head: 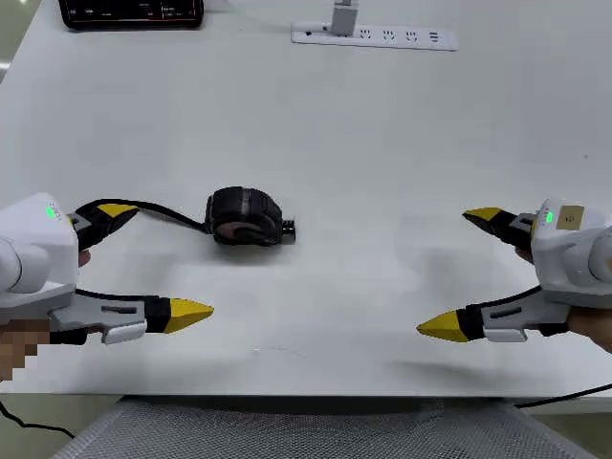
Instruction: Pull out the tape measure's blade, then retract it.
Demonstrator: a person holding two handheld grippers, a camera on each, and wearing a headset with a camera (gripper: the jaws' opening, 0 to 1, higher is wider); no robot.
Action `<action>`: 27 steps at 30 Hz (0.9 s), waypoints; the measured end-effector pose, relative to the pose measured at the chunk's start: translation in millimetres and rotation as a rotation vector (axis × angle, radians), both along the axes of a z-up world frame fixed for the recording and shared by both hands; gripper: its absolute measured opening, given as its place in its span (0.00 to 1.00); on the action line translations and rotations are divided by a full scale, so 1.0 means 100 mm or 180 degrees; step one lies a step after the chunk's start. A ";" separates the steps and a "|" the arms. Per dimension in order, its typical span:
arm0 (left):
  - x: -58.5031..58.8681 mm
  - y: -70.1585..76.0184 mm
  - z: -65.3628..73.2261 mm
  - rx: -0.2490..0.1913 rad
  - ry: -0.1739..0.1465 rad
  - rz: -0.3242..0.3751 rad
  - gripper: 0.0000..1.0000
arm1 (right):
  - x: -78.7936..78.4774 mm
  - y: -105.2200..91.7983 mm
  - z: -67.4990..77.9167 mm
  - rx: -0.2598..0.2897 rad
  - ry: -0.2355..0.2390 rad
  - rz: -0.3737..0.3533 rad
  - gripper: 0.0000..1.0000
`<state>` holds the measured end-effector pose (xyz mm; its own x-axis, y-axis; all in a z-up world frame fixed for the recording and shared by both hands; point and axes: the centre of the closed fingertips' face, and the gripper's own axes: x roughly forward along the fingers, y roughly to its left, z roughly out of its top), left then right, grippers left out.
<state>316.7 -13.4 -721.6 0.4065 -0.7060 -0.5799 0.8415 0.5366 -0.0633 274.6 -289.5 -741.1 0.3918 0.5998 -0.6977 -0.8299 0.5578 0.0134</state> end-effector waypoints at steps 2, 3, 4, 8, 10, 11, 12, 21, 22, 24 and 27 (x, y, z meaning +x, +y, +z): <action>-0.01 0.02 0.00 0.0023 -0.0017 -0.0012 0.94 | -0.01 -0.03 0.01 -0.0008 -0.0006 -0.0008 0.99; -0.01 0.02 0.00 0.0024 -0.0017 -0.0013 0.94 | -0.01 -0.04 0.01 -0.0010 -0.0009 -0.0011 0.99; -0.01 0.03 0.00 0.0025 -0.0022 -0.0009 0.94 | -0.01 -0.05 0.02 -0.0017 -0.0015 -0.0012 0.99; -0.01 0.03 0.02 0.0008 -0.0033 -0.0004 0.95 | -0.02 -0.09 0.05 -0.0024 -0.0024 -0.0034 0.99; -0.02 0.02 0.01 0.0013 -0.0023 -0.0024 0.95 | -0.02 -0.10 0.06 -0.0024 -0.0038 -0.0051 0.99; -0.03 0.03 0.00 0.0026 -0.0027 -0.0035 0.95 | -0.02 -0.10 0.06 -0.0028 -0.0043 -0.0053 0.99; -0.03 0.02 0.00 0.0028 -0.0024 -0.0044 0.95 | -0.03 -0.10 0.06 -0.0028 -0.0041 -0.0056 0.99; -0.02 0.04 0.04 0.0023 -0.0050 -0.0050 0.96 | -0.01 -0.10 0.09 -0.0015 -0.0052 -0.0075 0.99; -0.02 0.04 0.04 0.0018 -0.0049 -0.0053 0.95 | -0.01 -0.10 0.09 -0.0011 -0.0054 -0.0075 0.99; -0.02 0.04 0.05 0.0008 -0.0052 -0.0053 0.95 | 0.00 -0.08 0.09 -0.0002 -0.0059 -0.0072 0.99; -0.04 0.04 0.06 0.0014 -0.0051 -0.0075 0.95 | 0.00 -0.07 0.09 -0.0008 -0.0061 -0.0065 0.99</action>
